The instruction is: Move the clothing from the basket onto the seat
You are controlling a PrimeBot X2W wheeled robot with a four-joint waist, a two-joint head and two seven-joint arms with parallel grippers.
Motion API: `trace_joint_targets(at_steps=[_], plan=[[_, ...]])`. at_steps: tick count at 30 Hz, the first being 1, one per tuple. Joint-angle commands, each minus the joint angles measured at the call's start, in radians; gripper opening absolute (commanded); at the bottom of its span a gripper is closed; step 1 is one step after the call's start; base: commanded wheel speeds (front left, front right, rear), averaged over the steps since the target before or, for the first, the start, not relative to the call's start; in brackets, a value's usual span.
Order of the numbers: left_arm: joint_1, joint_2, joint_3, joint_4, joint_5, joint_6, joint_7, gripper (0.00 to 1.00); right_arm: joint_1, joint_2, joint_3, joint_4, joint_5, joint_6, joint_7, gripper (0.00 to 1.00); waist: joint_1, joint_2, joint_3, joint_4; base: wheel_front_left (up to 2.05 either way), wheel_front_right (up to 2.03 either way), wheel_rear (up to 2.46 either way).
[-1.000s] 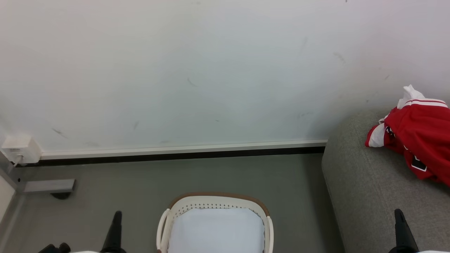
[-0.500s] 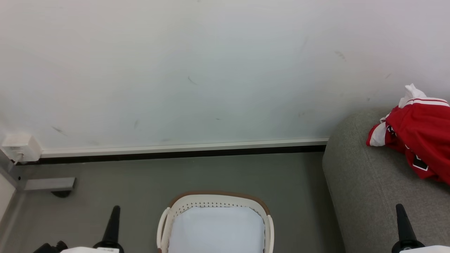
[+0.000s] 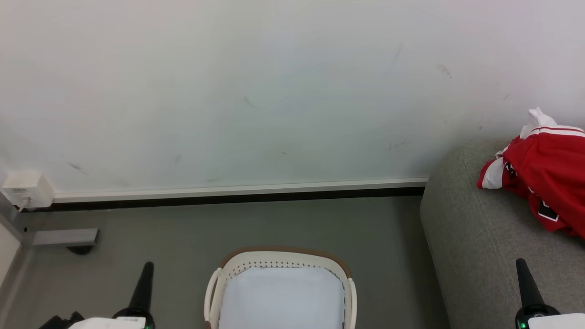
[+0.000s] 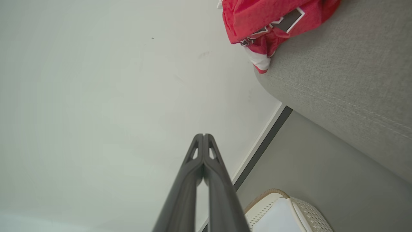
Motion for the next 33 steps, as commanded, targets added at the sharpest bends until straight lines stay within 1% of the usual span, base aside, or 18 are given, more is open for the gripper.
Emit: trace_joint_targets(at_steps=[1, 33], plan=[[-0.021, 0.004, 0.004, -0.011, -0.018, 0.001, 0.004, 0.0, -0.02, -0.011, -0.003, -0.008, 0.023, -0.002, 0.005, 0.0, 0.0, -0.0001, 0.001, 0.0, 0.0, 0.0, 0.0], [-0.043, -0.001, 0.033, -0.024, -0.247, 0.001, 0.07, 0.0, -0.046, -0.012, -0.019, -0.017, 0.268, -0.002, 0.071, 0.0, -0.0001, -0.0001, 0.015, 0.005, 0.0, 0.0, 0.0]])
